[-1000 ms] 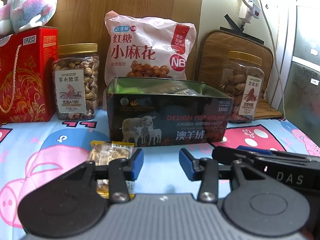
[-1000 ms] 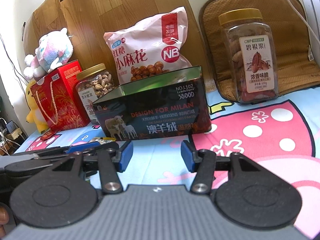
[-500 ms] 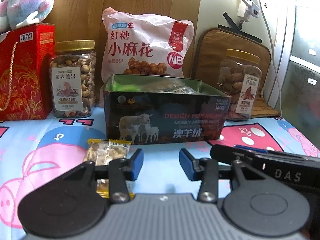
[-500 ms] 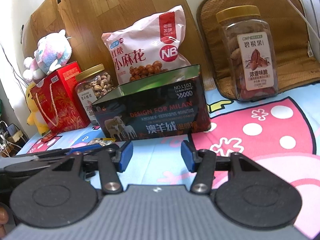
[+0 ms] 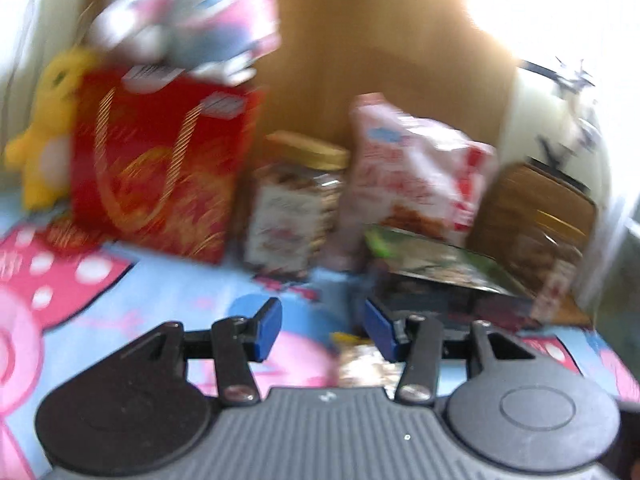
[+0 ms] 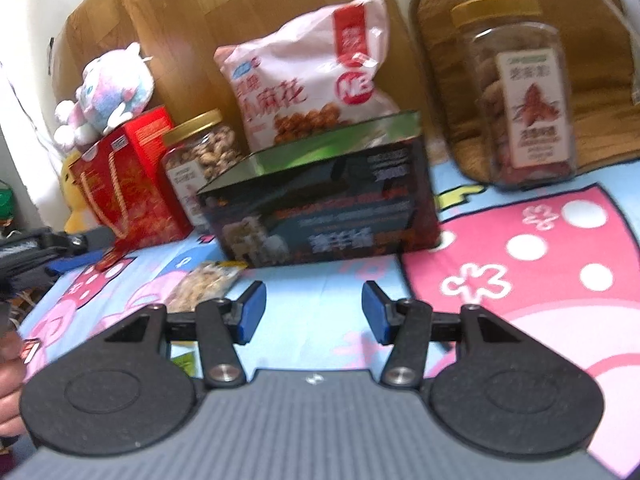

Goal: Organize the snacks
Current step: 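Grasp the yellow-edged clear nut packet on the sheet with the left gripper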

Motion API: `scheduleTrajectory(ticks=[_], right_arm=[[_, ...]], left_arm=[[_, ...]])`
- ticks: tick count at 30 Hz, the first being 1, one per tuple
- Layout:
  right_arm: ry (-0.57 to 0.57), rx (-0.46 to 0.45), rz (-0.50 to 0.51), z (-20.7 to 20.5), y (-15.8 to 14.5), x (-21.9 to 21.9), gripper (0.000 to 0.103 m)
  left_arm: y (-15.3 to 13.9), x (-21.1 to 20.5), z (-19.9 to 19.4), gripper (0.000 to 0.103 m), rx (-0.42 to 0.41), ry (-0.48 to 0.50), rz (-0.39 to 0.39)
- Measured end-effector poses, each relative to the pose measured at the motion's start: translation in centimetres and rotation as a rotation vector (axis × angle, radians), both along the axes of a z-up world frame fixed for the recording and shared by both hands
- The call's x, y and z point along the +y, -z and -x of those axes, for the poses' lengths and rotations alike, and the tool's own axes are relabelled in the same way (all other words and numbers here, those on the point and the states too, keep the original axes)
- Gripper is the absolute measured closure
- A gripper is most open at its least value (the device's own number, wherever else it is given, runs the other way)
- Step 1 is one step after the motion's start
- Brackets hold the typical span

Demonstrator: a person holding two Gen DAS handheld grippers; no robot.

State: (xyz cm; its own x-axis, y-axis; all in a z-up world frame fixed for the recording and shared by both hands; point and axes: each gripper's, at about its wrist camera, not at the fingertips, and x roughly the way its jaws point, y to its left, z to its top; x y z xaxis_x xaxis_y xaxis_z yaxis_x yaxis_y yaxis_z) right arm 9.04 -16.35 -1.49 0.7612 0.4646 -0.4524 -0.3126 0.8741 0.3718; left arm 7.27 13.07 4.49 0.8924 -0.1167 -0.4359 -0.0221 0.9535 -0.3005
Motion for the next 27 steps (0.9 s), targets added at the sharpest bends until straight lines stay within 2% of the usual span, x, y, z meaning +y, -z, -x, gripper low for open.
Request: scheduleTrajectory(ticks=[3,10,13,16,17,18,19,23,27], right_arm=[[-0.078,0.008,0.005,-0.1,-0.9,1.9,0.047],[-0.289,0.072,0.135,-1.7,-1.0,8.4,0.044],[-0.328,0.084,0.184,-2.1,-0.3,10.0,0.043],[-0.324,0.071,0.179,-2.5,0.1,10.5,0.044],[-0.327,0.068,0.176,-2.6,0.1,10.7,0.046],[-0.335,0.064,0.173,-2.6,0.1,10.9,0.06],[-0.348,0.064,0.168,-2.6,0.2,11.1,0.062],[-0.34,0.007,0.211,-1.6,-0.1,11.9,0.07],[-0.312,-0.031,0.208,-0.8,-0.5,11.5,0.07]], left_arm=[[1.4,1.3,-0.8,0.057,0.034,-0.018,0.048],[3.9,-0.2,-2.7,0.057,0.142,0.128,0.116],[4.7,-0.9,-3.2,0.05,0.18,0.171,0.118],[5.1,-1.2,-3.4,0.051,0.194,0.211,0.133],[5.2,-1.3,-3.4,0.053,0.196,0.22,0.137],[5.3,-1.5,-3.4,0.053,0.195,0.226,0.133],[5.3,-1.7,-3.4,0.058,0.194,0.236,0.125],[5.2,-2.2,-3.2,0.063,0.178,0.248,0.102],[4.6,-2.3,-2.4,0.064,0.129,0.272,0.098]])
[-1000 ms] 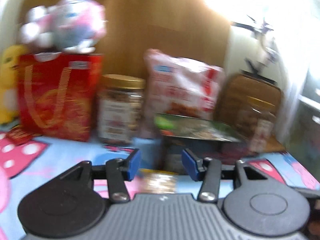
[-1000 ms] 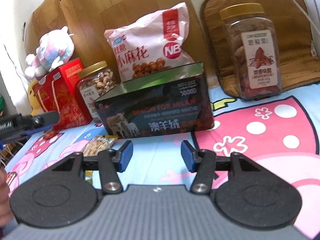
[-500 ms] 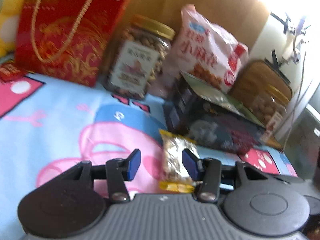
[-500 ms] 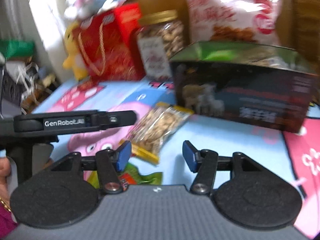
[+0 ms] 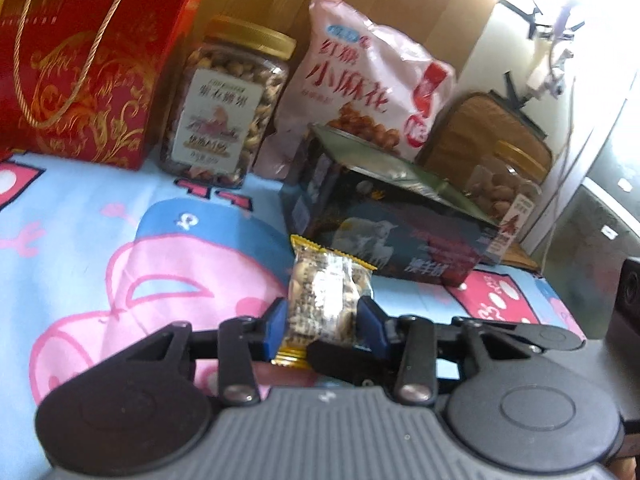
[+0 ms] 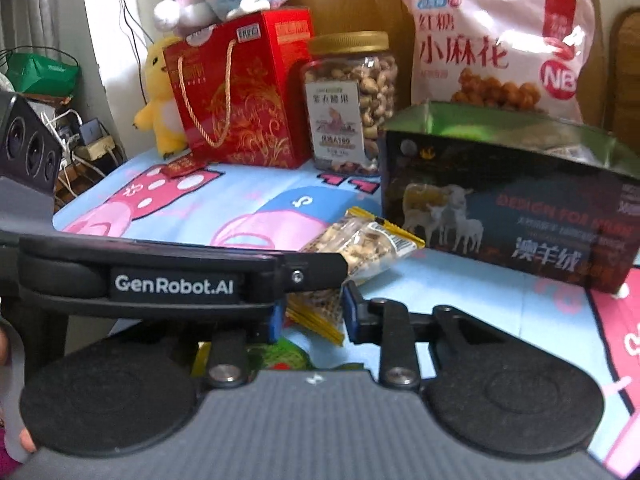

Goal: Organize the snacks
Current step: 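Grasp the yellow-edged clear nut packet on the sheet with the left gripper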

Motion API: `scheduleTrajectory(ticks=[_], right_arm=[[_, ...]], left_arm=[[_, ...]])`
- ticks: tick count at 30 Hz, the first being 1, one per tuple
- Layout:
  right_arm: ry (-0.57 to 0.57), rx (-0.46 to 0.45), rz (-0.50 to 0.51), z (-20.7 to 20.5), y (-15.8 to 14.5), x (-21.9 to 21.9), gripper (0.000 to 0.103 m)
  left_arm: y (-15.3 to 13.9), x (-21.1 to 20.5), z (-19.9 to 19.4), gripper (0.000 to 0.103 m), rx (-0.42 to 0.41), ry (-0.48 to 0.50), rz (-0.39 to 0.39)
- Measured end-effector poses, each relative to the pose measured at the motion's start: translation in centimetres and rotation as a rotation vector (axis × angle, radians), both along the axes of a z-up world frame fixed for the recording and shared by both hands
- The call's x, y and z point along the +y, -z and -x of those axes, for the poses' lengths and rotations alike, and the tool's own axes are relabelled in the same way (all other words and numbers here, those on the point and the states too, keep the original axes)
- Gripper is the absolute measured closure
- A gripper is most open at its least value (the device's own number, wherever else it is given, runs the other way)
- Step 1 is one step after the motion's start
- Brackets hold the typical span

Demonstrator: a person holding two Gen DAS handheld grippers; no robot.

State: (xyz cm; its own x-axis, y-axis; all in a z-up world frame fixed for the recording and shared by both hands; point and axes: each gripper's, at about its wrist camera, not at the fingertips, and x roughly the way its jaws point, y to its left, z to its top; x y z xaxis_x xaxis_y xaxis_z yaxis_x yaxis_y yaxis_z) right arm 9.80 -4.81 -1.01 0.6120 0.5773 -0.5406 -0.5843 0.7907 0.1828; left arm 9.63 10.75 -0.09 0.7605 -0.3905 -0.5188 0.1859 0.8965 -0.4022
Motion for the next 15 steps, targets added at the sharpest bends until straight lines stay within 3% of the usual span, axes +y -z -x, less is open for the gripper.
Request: scheduleTrajectory(ticks=[10,15], right_arm=[[0.075,-0.153,-0.018,4.0,-2.4,-2.9,0.071],[0.132,-0.182,-0.001,5.5,-3.0,-5.7,0.071]], left_arm=[[-3.7,-3.5,2.7,0.064,-0.1,0.065,-0.011],[-4.3,-6.7,2.9,0.064,-0.092,0.121,-0.003]])
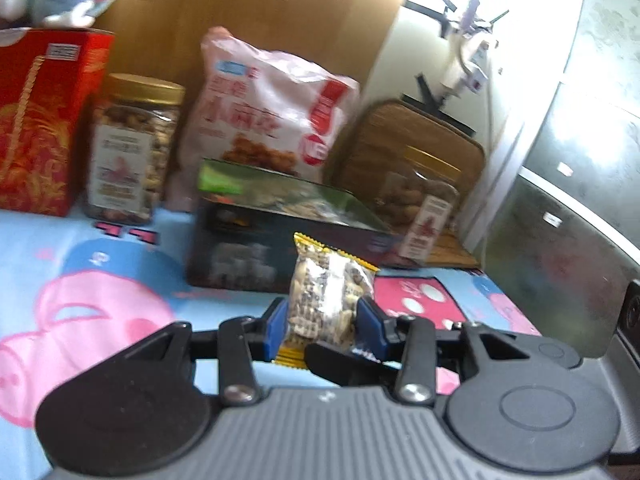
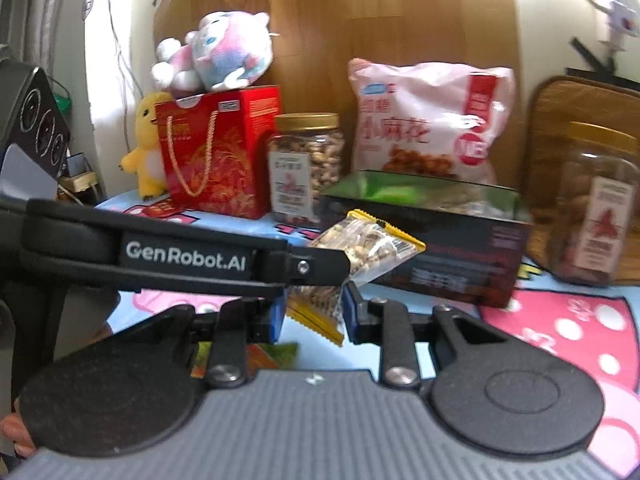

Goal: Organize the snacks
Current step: 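Grasp the yellow-edged clear nut packet on the sheet with the left gripper, then carry the nut packet over the tin box and open the left gripper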

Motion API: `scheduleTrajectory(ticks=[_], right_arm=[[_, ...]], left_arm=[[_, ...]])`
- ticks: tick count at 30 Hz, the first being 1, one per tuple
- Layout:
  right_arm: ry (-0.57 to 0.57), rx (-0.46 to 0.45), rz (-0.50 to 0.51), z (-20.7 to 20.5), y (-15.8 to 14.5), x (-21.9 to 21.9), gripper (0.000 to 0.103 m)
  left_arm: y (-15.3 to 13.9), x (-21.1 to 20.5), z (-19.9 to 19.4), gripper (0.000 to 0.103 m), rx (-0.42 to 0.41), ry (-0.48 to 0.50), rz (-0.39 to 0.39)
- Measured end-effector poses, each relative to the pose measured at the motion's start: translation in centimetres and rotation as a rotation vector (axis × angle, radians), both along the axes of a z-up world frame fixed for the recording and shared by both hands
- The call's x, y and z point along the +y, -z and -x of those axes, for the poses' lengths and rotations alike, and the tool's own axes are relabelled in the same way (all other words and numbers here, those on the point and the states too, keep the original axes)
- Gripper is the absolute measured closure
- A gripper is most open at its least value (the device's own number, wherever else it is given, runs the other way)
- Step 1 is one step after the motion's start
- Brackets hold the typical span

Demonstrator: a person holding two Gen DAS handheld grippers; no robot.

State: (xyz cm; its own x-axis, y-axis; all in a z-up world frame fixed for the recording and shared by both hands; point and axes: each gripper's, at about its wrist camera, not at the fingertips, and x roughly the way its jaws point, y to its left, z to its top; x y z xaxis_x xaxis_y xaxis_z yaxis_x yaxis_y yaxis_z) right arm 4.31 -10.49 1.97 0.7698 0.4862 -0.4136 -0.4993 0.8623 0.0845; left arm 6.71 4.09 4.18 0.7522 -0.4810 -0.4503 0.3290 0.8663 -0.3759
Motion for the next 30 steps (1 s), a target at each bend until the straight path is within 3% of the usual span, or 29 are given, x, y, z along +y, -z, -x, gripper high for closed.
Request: scheduleTrajectory(ticks=[14,21,23,30], right_arm=[[0.091,0.167,-0.014,0.8,3.3,-5.5,0.07],[0.069,0.164,0.004,1.2,4.0,-5.2,0.067],[0.066,0.171,-0.005,1.0,4.1,-5.5,0.066],[0.078,0.191,-0.044,0.8,4.2,-6.2,0.06]], left_arm=[[3.8,-6.0,-1.6,0.064,0.172,0.111,-0.037],[4.0,-5.9,-1.9,0.058,0.168,0.068,-0.074],[3.9,-5.7,-2.0,0.05,0.167,0.054,-0.073],[4.3,-5.6,-2.4,0.049,0.194,0.056,-0.069]])
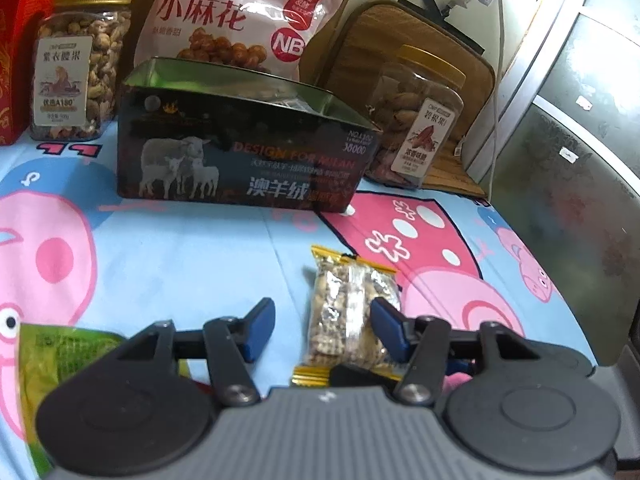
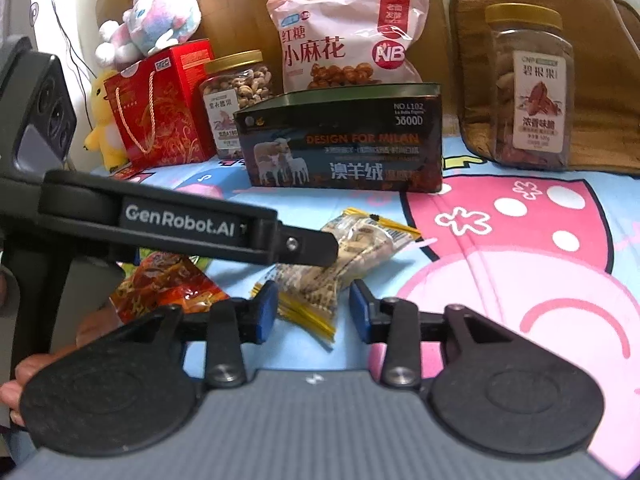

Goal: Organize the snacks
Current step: 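Carry the nut packet over the tin box and open the left gripper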

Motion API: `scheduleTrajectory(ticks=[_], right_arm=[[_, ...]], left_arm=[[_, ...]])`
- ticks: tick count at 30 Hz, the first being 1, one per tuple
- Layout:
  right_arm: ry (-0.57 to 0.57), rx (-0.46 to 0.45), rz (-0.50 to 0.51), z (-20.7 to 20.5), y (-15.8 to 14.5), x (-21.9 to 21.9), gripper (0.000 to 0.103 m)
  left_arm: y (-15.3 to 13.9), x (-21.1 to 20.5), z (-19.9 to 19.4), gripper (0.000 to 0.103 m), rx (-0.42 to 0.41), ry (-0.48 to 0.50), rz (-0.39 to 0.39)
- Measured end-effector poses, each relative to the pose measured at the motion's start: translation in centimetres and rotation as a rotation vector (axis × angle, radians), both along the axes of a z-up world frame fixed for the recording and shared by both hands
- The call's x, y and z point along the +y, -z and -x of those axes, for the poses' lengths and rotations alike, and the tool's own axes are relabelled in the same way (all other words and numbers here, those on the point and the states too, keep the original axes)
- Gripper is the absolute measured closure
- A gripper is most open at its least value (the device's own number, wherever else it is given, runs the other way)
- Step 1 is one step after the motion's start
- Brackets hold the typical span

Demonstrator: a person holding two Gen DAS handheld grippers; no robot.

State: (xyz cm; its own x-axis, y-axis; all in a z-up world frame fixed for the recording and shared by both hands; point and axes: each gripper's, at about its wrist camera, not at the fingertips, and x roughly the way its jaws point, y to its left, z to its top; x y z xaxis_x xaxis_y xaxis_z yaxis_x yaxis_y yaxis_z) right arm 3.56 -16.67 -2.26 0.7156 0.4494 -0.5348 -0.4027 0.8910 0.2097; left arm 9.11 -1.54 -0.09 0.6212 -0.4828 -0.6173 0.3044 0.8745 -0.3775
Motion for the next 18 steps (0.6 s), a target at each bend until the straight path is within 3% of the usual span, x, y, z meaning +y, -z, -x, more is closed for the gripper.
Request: scheduleTrajectory(ticks=[3,5,11,18], right_arm=[[-0.001,-0.006,0.003,0.0,0.0,0.2,0.063],[-0.003,-0.015,0.012,0.1,0.0,0.5,0.066],[-0.003,-0.062,-0.012,0.5,-0.9,0.4,0.069],[-0.036,-0.218,0.001,-0.2,-4.4,1.4,0.069]], left_arm=[[0.1,-0.3,0.0,0.051,0.002,0.024,0.007],[0.1,-0.6,0.1,0.061,0.004,0.048,0.023],[-1.5,-0.5,1.1,0.061,-0.057,0.049,0.017],[-6.0,0.8,0.7,0.061,-0.178,0.02,0.034]])
